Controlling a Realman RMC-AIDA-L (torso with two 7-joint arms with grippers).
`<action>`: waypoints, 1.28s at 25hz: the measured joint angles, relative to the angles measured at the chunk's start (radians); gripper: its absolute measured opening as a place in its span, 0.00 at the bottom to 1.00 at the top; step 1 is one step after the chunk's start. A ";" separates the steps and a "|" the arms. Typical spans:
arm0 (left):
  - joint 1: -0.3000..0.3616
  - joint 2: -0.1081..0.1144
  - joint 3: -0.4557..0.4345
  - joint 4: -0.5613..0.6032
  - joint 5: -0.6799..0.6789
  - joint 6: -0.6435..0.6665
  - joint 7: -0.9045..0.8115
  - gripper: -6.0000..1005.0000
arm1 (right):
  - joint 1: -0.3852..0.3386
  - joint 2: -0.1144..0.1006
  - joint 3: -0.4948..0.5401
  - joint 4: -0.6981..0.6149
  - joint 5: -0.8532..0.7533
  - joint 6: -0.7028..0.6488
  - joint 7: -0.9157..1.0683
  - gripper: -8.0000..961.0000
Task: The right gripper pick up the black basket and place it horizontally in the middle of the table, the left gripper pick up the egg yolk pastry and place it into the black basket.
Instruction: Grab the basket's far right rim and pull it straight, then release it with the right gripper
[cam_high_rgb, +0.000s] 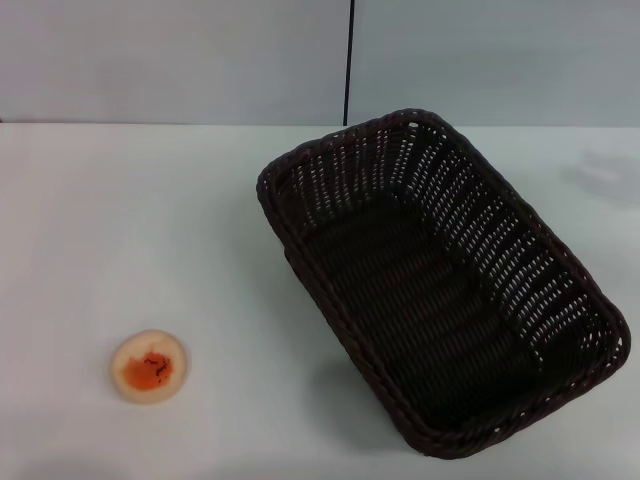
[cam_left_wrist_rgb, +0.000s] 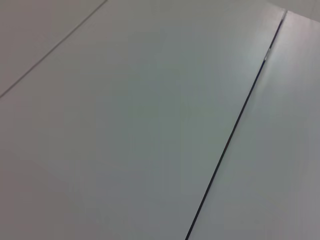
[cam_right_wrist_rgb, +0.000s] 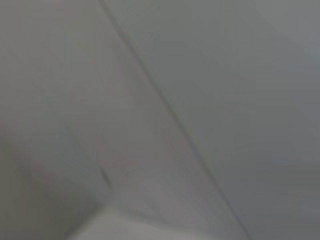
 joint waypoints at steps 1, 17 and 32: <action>0.001 0.000 0.004 0.000 0.000 0.000 0.000 0.64 | 0.022 -0.004 -0.027 -0.016 -0.042 -0.002 0.024 0.58; 0.005 -0.001 0.039 0.000 0.000 -0.007 -0.001 0.64 | 0.240 0.002 -0.359 0.028 -0.425 0.009 0.152 0.75; -0.006 -0.002 0.052 -0.001 0.000 -0.022 -0.002 0.63 | 0.314 0.083 -0.500 0.146 -0.666 0.098 0.160 0.69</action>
